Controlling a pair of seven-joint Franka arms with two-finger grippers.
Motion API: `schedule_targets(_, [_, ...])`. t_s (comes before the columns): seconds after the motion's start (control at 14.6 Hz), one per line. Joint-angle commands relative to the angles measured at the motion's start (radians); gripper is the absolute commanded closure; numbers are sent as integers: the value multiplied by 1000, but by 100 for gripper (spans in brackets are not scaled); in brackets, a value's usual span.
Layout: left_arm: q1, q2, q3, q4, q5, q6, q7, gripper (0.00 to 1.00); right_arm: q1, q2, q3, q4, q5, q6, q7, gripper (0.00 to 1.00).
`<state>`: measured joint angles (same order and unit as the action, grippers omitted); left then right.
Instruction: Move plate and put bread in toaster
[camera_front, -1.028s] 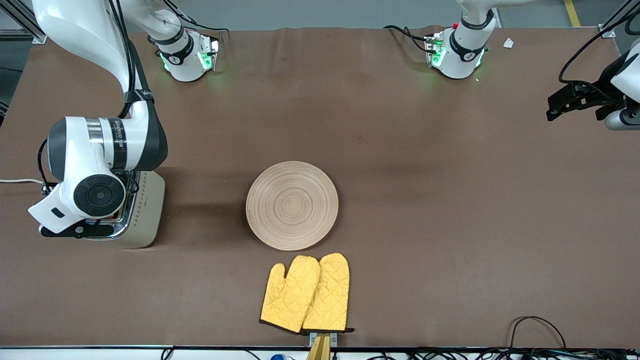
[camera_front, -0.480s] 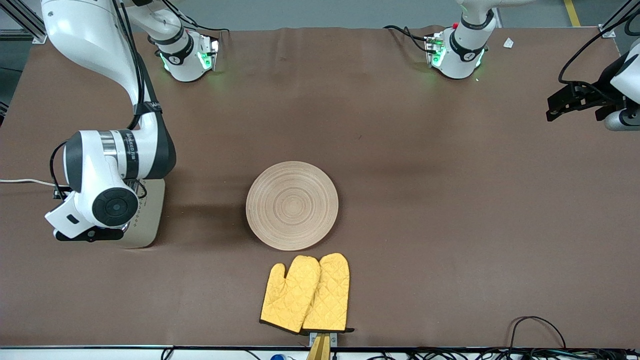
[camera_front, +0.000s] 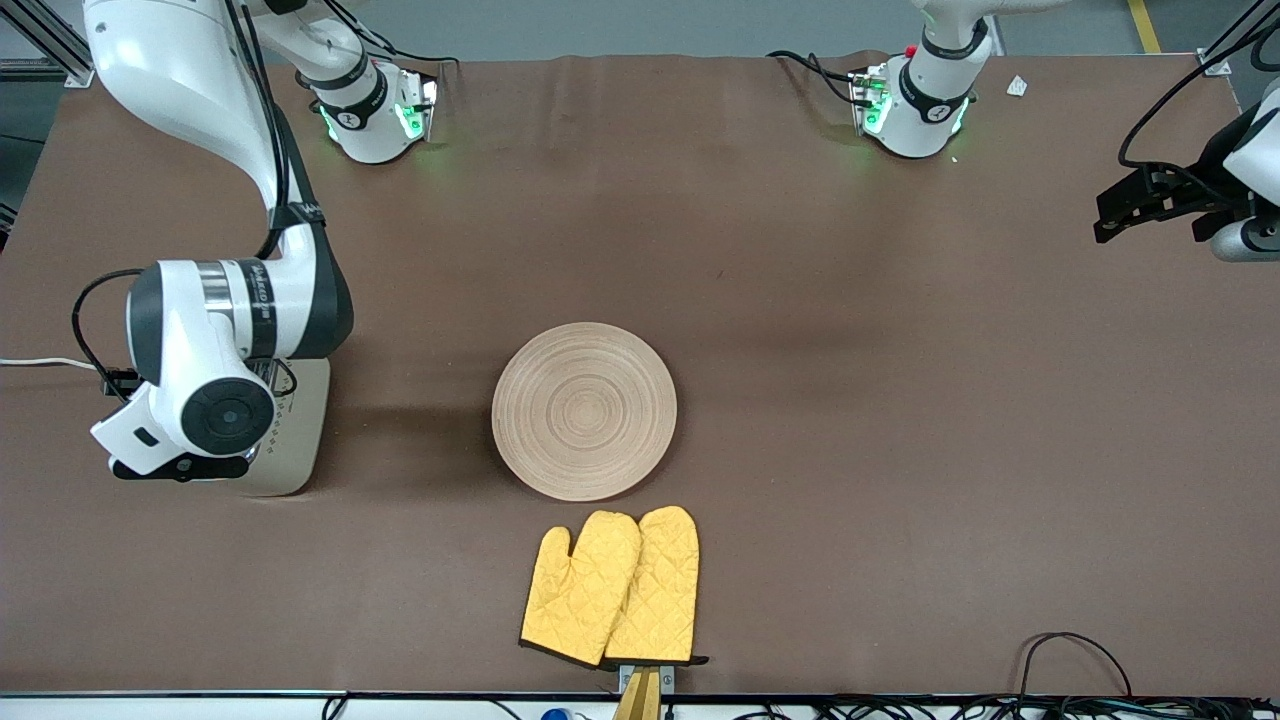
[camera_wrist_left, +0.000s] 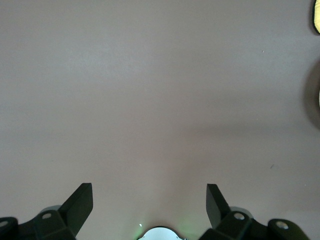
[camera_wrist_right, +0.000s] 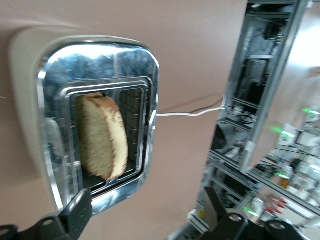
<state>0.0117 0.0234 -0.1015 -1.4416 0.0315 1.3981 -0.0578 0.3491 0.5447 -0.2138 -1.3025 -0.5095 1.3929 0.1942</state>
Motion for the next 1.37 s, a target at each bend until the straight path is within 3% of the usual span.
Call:
schedule_targets(0.0, [5,4,-1,17,-5,-1,15,0,-16,-147,7,-12,133,-14,8,0])
schedule_targets(0.14, [2,4,-1,17,-4,-1,10,0,-77,-244,4,-17,312,-32,22,0])
schedule_targets(0.34, [5,4,-1,15,-2,-2,15,0,-166,-343,5,-37,478,-22,16,0])
schedule_targets(0.48, [5,4,-1,15,-1,-5,15,0,-214,-374,5,-38,541,1,5,0])
schedule_targets(0.89, [4,4,-3,15,2,-8,15,0,-300,-446,4,-116,552,52,-166,0])
schedule_targets(1.1, [-4,6,-3,17,16,-7,15,0,-318,-554,4,-286,562,148,-179,0])
schedule_targets(1.3, [-2,6,-3,17,16,-7,15,0,-305,-560,14,-285,553,149,-185,0])
